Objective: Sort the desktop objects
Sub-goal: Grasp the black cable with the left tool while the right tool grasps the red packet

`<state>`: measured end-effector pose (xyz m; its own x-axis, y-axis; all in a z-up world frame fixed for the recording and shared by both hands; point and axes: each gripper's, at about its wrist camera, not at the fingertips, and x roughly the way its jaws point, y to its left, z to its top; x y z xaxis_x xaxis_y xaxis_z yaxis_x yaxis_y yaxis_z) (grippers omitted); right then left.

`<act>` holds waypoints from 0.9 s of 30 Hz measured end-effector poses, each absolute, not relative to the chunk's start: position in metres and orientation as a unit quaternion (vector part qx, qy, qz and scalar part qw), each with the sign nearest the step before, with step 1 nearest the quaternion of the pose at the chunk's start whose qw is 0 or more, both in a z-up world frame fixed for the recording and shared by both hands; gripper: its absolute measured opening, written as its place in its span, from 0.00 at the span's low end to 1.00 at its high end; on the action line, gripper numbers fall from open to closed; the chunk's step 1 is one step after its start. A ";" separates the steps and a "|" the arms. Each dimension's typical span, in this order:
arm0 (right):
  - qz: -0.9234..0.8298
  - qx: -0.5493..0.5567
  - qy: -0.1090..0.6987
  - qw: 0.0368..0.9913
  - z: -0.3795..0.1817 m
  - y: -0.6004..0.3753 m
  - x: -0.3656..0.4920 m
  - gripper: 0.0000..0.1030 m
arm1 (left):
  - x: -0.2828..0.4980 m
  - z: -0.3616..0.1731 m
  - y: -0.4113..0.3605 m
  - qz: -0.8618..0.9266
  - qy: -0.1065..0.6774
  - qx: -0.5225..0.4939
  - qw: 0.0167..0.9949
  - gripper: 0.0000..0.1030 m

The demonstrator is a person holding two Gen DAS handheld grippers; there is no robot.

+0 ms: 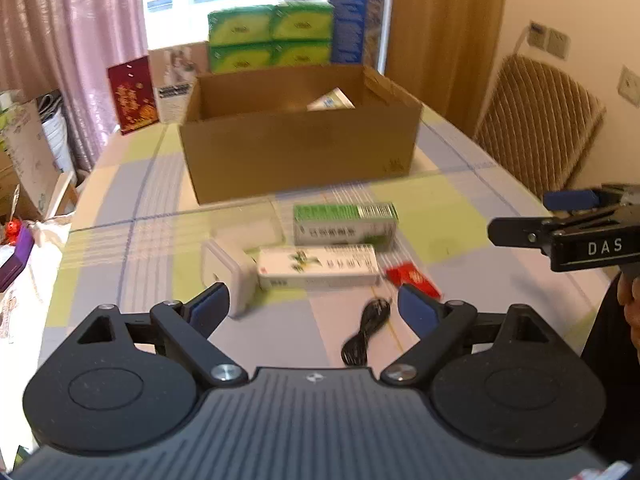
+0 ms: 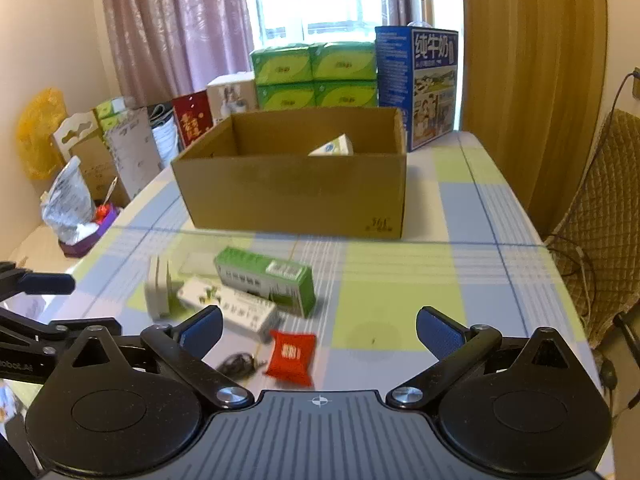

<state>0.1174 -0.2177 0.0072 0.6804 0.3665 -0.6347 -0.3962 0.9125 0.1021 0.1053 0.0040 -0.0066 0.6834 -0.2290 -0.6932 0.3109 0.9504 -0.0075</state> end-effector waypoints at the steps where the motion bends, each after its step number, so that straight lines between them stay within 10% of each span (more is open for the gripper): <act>1: 0.208 -0.021 0.343 0.916 0.002 -0.218 0.115 0.98 | 0.105 -0.012 0.001 -0.152 0.371 0.059 0.914 0.85; 19: 0.213 -0.011 0.366 0.906 -0.069 -0.207 0.130 0.74 | 0.123 -0.093 -0.031 -0.227 0.398 0.122 0.880 0.48; 27: 0.213 -0.005 0.374 0.903 -0.079 -0.203 0.139 0.73 | 0.136 -0.107 -0.033 -0.226 0.422 0.102 0.872 0.15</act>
<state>0.1385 -0.2032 -0.0789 0.6292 0.3809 -0.6776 -0.3879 0.9093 0.1509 0.1357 -0.0328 -0.1072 0.5417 -0.3083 -0.7820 0.4805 0.8769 -0.0128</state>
